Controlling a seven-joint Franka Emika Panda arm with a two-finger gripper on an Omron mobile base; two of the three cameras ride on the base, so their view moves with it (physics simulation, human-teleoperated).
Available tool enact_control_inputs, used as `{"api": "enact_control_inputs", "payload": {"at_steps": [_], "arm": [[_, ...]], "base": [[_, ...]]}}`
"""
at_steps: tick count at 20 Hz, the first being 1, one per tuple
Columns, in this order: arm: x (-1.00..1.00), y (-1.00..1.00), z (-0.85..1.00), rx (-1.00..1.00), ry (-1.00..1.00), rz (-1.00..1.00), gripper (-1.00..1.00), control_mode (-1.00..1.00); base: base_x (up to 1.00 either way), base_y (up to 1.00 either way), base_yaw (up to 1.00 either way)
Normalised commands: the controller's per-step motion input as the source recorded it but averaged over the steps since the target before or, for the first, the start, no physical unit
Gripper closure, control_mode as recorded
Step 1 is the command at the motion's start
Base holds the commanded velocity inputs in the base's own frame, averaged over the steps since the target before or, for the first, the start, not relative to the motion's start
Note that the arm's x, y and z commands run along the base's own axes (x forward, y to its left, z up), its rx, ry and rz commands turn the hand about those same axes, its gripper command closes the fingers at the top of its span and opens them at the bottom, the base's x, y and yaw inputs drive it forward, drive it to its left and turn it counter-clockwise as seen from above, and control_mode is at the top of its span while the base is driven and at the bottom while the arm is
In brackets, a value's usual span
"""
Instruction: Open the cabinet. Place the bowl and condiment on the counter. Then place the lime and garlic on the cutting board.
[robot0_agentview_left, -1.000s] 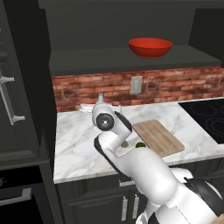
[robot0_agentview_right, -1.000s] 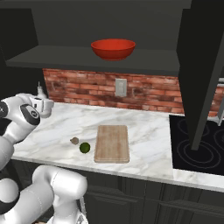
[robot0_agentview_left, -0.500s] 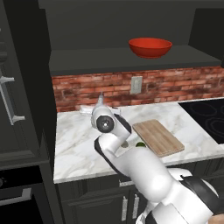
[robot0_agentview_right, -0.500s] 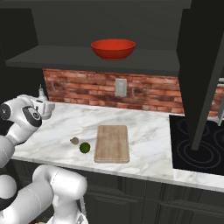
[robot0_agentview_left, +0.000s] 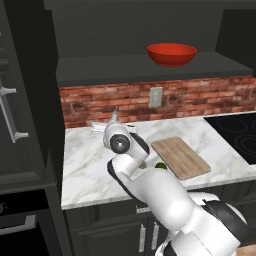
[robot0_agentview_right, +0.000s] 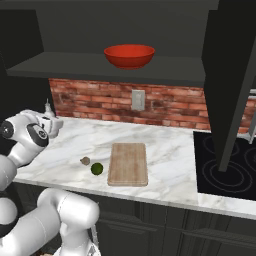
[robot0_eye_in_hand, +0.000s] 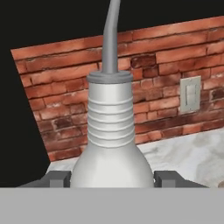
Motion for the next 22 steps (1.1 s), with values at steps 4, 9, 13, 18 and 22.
{"api": "enact_control_inputs", "payload": {"at_steps": [4, 9, 13, 18, 22], "arm": [[0.14, 0.0, -0.14, 0.03, 0.0, 0.0, 1.0, -1.0], [0.13, 0.01, -0.17, 0.02, 0.0, 0.0, 1.0, -1.0], [0.08, 0.02, -0.14, 0.02, 0.0, 0.0, 1.0, -1.0], [0.05, 0.03, -0.12, 0.01, 0.0, 0.0, 1.0, -1.0], [0.04, 0.06, -0.12, 0.01, 0.0, 0.0, 1.0, -1.0]], "base": [[0.0, 0.0, 0.0], [0.0, 0.0, 0.0], [0.0, 0.0, 0.0], [0.0, 0.0, 0.0], [0.0, 0.0, 0.0]]}}
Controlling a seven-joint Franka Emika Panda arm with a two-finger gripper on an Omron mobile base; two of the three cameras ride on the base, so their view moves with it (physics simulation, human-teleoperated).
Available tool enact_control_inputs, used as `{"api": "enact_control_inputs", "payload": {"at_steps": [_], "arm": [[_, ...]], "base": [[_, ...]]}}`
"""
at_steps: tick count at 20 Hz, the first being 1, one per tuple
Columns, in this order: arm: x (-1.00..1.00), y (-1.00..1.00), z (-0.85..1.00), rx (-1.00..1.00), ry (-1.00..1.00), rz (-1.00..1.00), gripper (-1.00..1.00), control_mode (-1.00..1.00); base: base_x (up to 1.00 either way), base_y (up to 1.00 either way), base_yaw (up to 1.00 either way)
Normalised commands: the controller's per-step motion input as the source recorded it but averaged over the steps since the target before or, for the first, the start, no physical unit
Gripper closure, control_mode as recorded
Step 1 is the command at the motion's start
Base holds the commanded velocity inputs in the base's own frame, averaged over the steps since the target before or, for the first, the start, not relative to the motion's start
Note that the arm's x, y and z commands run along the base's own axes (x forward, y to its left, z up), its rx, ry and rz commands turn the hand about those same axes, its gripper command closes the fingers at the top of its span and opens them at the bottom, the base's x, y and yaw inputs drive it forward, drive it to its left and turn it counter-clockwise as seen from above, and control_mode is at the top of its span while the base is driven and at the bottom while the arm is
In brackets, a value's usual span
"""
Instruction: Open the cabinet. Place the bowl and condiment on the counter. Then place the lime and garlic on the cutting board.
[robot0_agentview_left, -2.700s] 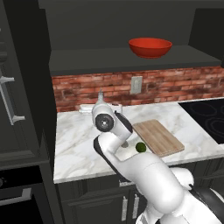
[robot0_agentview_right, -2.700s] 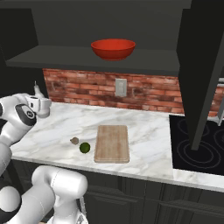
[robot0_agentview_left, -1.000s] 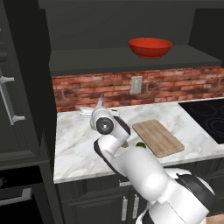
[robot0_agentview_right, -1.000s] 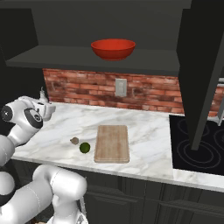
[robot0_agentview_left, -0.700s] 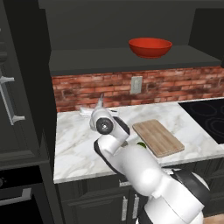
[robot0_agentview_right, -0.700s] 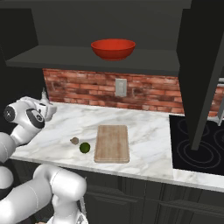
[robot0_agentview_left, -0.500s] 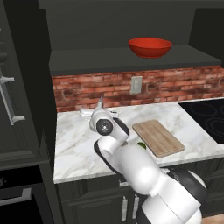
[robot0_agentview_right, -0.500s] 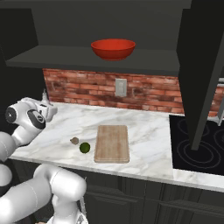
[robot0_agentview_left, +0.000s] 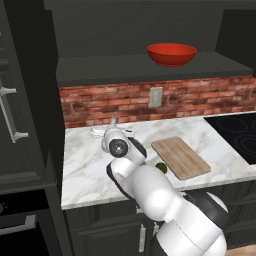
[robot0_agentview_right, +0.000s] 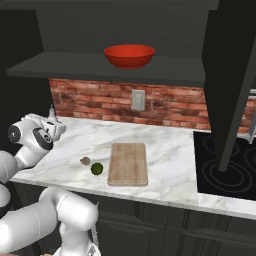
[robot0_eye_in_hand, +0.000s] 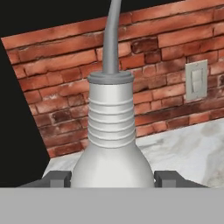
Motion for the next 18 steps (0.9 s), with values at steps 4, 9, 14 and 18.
{"api": "enact_control_inputs", "payload": {"at_steps": [4, 9, 14, 18], "arm": [[0.05, 0.06, -0.12, 0.01, 0.0, 0.0, 1.0, -1.0], [0.04, 0.04, -0.13, 0.01, 0.0, 0.0, 1.0, -1.0], [0.05, 0.02, -0.15, 0.01, 0.0, 0.0, 1.0, -1.0], [0.04, 0.04, -0.17, 0.01, 0.0, 0.0, 1.0, -1.0]], "base": [[0.0, 0.0, 0.0], [0.0, 0.0, 0.0], [0.0, 0.0, 0.0], [0.0, 0.0, 0.0]]}}
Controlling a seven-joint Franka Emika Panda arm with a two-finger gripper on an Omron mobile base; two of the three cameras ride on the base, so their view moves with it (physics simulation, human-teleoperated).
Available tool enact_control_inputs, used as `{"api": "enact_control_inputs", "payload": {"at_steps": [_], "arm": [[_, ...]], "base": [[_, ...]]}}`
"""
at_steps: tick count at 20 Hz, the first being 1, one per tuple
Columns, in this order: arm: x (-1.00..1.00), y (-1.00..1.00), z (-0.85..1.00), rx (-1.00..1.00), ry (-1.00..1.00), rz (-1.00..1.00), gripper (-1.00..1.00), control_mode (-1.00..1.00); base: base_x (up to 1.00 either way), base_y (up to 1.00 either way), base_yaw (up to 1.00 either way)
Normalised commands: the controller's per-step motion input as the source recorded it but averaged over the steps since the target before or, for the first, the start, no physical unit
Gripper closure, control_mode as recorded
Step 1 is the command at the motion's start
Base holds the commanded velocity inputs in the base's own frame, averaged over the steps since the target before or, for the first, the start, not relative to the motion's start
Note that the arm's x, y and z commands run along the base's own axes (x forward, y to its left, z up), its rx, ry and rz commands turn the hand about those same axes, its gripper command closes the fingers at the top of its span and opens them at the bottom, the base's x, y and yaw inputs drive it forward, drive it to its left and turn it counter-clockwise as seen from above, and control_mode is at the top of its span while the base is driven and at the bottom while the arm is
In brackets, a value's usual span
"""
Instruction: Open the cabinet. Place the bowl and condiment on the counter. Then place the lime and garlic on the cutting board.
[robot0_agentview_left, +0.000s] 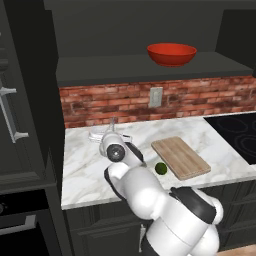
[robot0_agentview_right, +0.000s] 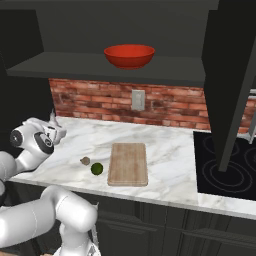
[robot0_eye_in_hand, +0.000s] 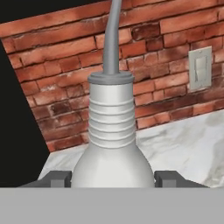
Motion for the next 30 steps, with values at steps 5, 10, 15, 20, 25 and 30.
{"api": "enact_control_inputs", "payload": {"at_steps": [5, 10, 15, 20, 25, 30], "arm": [[0.03, 0.09, -0.18, 0.0, 0.0, 0.0, 1.0, -1.0], [0.02, 0.11, -0.18, 0.0, 0.0, 0.0, 1.0, -1.0], [0.01, 0.08, -0.16, 0.0, 0.0, 0.0, 1.0, -1.0], [0.0, 0.05, -0.18, 0.0, 0.0, 0.0, 1.0, -1.0], [0.0, 0.07, -0.15, 0.0, 0.0, 0.0, 1.0, -1.0], [0.0, 0.07, -0.11, 0.0, 0.0, 0.0, 1.0, -1.0]], "base": [[0.0, 0.0, 0.0], [0.0, 0.0, 0.0], [0.0, 0.0, 0.0], [0.0, 0.0, 0.0], [0.0, 0.0, 0.0], [0.0, 0.0, 0.0]]}}
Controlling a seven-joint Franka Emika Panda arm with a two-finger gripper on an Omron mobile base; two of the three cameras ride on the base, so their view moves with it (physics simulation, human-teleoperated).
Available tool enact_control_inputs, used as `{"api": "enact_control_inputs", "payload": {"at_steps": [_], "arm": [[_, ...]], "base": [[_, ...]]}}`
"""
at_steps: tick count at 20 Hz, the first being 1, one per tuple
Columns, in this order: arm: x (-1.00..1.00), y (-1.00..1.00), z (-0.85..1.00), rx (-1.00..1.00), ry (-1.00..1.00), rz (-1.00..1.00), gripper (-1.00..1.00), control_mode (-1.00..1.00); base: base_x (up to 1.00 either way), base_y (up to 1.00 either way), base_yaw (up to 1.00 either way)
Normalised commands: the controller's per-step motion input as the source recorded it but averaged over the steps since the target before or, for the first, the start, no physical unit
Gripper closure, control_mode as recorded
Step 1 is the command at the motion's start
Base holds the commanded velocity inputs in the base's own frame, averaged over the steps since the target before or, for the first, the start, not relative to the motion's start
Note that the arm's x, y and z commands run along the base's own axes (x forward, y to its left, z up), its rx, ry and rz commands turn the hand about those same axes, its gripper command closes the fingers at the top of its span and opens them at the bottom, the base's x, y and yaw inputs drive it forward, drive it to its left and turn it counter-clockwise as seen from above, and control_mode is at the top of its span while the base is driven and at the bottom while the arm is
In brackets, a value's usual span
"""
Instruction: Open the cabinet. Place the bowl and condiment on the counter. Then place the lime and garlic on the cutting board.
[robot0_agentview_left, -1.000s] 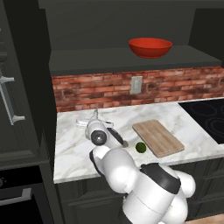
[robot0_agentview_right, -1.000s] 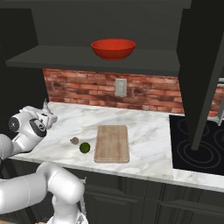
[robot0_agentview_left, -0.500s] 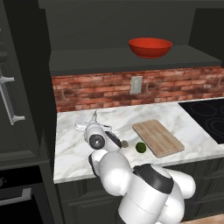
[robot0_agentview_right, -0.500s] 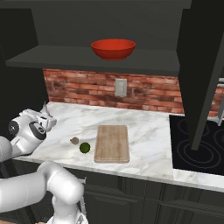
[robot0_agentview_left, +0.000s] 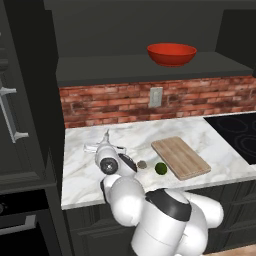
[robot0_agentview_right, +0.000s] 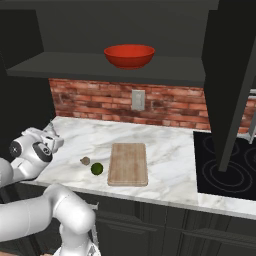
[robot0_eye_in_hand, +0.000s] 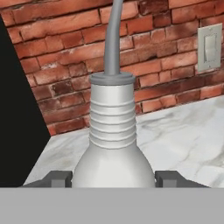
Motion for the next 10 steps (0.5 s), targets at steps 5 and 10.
{"api": "enact_control_inputs", "payload": {"at_steps": [5, 10], "arm": [[0.0, 0.06, -0.14, 0.0, 0.0, 0.0, 1.0, -1.0], [0.0, 0.07, -0.16, 0.0, 0.0, 0.0, 1.0, -1.0]], "base": [[0.0, 0.0, 0.0], [0.0, 0.0, 0.0]]}}
